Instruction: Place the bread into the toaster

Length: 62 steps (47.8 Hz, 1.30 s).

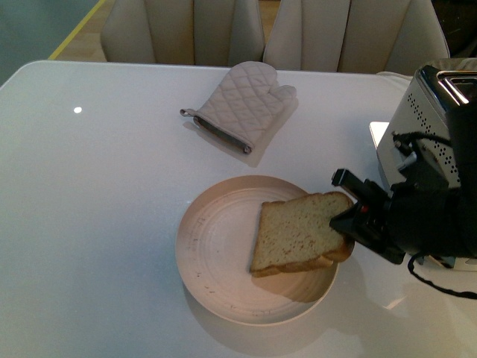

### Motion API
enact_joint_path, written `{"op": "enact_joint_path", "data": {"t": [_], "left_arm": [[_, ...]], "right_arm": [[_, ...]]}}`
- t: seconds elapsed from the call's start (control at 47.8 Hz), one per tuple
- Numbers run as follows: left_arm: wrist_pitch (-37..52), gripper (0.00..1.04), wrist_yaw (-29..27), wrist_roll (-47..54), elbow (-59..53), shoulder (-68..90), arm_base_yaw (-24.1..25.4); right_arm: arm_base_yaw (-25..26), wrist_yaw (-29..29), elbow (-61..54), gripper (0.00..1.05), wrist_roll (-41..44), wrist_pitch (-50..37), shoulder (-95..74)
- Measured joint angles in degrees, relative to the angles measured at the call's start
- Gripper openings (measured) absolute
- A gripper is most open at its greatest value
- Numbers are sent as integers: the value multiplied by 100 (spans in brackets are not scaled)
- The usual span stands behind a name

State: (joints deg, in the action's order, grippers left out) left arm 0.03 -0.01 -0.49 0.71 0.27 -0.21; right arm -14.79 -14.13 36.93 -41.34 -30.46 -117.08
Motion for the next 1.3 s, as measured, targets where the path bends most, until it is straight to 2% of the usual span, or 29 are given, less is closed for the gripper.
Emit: {"op": "enact_joint_path", "data": {"t": [0.105, 0.272, 0.398, 0.481, 0.691, 0.858, 1.298], "left_arm": [[0, 98, 0, 0, 0, 0, 0], [0, 98, 0, 2, 0, 0, 0], [0, 98, 0, 0, 0, 0, 0], [0, 98, 0, 0, 0, 0, 0], [0, 98, 0, 0, 0, 0, 0], [0, 98, 0, 0, 0, 0, 0], [0, 98, 0, 0, 0, 0, 0]], "right_arm": [[107, 70, 7, 3, 68, 286, 717], [433, 219, 404, 3, 649, 1255, 2293], [778, 728, 1130, 3, 1644, 2111, 3322], [1110, 920, 1888, 3, 2621, 2809, 3788], [1646, 1250, 3095, 3, 4527, 4323, 3515], [1757, 1687, 3051, 3, 5224, 4680, 3460], [1687, 1996, 2347, 3, 5263, 4511, 3316]]}}
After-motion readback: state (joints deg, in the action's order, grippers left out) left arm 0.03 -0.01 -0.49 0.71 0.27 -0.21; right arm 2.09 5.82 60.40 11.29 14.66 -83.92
